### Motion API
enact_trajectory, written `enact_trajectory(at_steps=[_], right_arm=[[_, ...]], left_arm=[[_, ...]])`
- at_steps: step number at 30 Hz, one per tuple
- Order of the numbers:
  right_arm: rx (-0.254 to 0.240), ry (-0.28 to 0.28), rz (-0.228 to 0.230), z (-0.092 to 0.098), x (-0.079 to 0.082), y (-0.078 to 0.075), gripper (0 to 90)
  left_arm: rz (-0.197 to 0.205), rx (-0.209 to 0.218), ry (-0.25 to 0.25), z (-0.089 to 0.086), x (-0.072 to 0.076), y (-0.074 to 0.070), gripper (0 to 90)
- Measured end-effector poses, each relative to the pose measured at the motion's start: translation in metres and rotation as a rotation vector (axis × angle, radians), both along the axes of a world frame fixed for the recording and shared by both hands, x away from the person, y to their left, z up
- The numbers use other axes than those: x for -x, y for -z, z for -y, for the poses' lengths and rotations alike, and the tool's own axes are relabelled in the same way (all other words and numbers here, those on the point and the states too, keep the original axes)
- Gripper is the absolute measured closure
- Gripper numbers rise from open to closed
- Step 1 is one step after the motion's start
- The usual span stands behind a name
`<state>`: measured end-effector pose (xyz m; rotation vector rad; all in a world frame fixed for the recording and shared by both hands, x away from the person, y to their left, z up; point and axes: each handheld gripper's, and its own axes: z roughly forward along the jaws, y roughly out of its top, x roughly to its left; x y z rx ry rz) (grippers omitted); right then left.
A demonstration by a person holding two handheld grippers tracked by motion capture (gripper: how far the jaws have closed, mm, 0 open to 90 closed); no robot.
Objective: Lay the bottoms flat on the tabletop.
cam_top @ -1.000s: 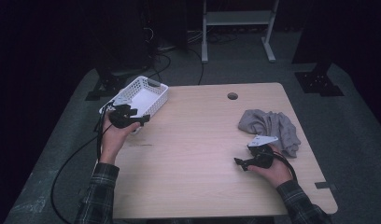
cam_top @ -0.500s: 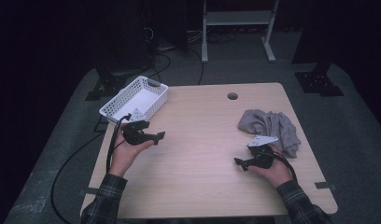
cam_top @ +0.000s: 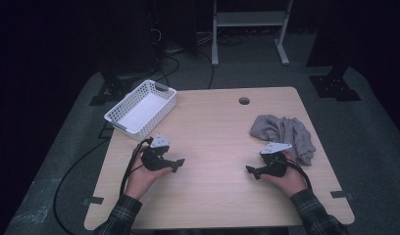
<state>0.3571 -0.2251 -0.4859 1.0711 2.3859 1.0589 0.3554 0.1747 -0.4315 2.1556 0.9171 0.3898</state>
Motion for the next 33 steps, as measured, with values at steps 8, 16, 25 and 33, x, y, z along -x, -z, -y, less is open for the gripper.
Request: enact_trajectory(at_steps=[8,16,25,33], right_arm=[[0.002,-0.002,0.000,0.000,0.000,0.000,16.0],[0.000,0.001,0.000,0.000,0.000,0.000,16.0],[0.001,0.008,0.003,0.001,0.001,0.000,16.2],[0.024,0.011,-0.023,0.002,0.003,-0.005,25.0]], left_arm=[[-0.024,-0.041,0.023,0.003,0.014,0.016,18.2],[-0.062,-0.065,0.043,0.000,0.030,0.030,18.2],[-0.072,-0.097,0.075,-0.001,0.037,0.040,17.3],[-0.053,-0.102,0.105,-0.003,0.036,0.044,8.8]])
